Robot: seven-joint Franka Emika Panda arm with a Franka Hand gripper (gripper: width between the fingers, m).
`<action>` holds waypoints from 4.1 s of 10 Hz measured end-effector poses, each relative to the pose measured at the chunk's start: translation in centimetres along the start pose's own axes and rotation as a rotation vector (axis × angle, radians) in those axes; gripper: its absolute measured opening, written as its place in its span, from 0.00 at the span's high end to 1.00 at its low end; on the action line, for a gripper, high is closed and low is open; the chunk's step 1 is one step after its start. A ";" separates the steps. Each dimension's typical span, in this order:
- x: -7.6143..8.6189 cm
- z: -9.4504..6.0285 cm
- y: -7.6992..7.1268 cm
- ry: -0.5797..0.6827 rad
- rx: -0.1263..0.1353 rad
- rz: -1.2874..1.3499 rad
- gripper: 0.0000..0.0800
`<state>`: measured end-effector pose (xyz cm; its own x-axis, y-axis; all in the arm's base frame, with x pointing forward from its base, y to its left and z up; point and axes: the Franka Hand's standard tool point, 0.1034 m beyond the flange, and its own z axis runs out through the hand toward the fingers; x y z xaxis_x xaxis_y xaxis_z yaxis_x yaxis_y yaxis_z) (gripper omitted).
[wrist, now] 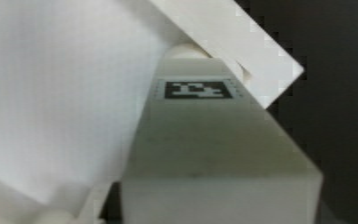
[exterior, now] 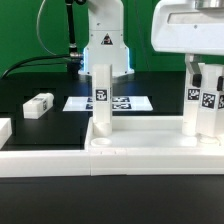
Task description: Assemble desk
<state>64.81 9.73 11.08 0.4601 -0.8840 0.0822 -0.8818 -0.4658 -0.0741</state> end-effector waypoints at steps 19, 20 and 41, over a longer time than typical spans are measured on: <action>0.8 -1.4 0.4 -0.085 0.074 -0.505 0.19; 0.8 -1.2 0.3 -0.091 0.083 -0.553 0.19; -1.6 -1.1 0.1 -0.157 0.135 0.844 0.51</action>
Offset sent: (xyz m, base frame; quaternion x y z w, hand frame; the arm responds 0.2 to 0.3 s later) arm 0.0215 0.0154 -0.0072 0.1378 -0.0937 0.3224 0.9318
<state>63.85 11.10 12.01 -0.3246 -0.9263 -0.1913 -0.9193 0.3565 -0.1666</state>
